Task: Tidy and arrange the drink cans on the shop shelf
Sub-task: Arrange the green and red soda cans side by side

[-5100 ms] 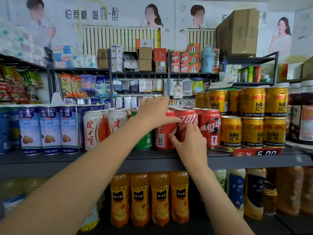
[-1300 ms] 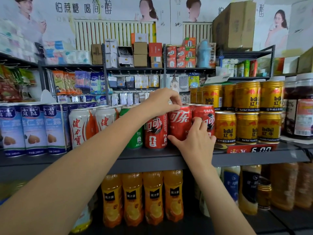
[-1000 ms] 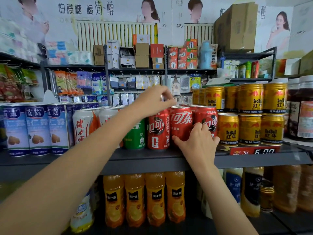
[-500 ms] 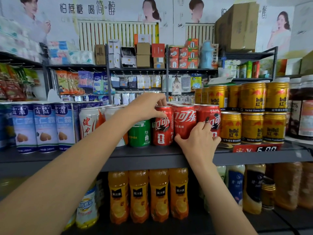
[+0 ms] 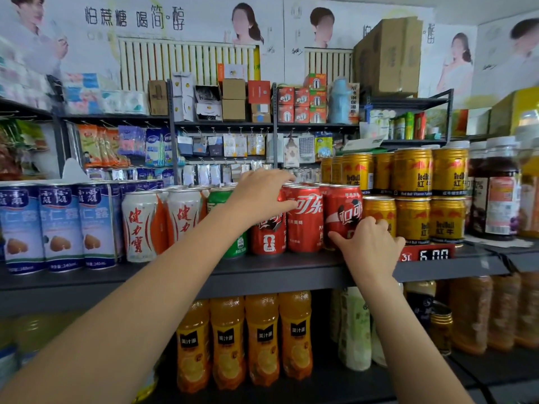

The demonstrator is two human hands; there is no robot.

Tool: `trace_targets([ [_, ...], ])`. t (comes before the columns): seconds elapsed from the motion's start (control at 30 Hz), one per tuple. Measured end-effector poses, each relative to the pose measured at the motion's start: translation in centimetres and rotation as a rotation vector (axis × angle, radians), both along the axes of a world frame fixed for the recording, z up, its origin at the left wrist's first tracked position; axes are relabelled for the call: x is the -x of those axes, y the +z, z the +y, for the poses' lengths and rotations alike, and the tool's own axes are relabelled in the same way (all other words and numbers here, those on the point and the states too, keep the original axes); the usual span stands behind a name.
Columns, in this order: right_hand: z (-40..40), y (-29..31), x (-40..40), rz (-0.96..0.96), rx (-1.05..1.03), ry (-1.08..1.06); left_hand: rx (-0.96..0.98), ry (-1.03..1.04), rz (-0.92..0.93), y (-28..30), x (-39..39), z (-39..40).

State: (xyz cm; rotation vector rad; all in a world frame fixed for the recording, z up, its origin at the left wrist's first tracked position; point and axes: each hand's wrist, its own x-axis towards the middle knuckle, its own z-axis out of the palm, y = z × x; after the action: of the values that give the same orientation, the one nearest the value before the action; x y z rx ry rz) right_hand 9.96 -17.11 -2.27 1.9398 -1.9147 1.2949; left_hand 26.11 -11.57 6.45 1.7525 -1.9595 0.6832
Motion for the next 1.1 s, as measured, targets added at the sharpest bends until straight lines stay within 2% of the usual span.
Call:
trace_targets([
  [0.37,-0.1,-0.2,-0.2,0.020,-0.002,-0.017,-0.014,-0.032,0.067,-0.6,0.3,-0.1],
  [0.47,-0.1,0.8,0.8,-0.011,0.064,0.014,-0.088,-0.087,0.241,0.8,0.0,-0.1],
  [0.57,-0.5,3.0,1.9,-0.077,0.239,0.177,-0.077,-0.117,0.413,2.1,-0.1,-0.5],
  [0.63,-1.4,4.6,2.4,-0.042,0.259,0.324,-0.099,-0.084,0.395,2.6,0.6,-0.9],
  [0.7,-2.3,5.6,2.9,0.057,0.174,0.444,-0.183,-0.031,0.339,2.5,1.7,-1.3],
  [0.8,-3.1,6.2,4.3,0.210,0.078,0.533,-0.294,-0.004,0.296,2.3,3.0,-1.7],
  [0.93,-4.2,6.5,5.5,0.308,0.089,0.613,-0.340,0.052,0.215,2.1,3.4,-2.0],
  [1.0,-4.4,6.4,5.5,0.286,0.110,0.636,-0.320,0.121,0.185,1.7,3.6,-2.0],
  [1.1,-4.6,5.3,5.6,0.207,0.204,0.662,-0.138,0.134,0.173,0.7,4.6,-1.8],
])
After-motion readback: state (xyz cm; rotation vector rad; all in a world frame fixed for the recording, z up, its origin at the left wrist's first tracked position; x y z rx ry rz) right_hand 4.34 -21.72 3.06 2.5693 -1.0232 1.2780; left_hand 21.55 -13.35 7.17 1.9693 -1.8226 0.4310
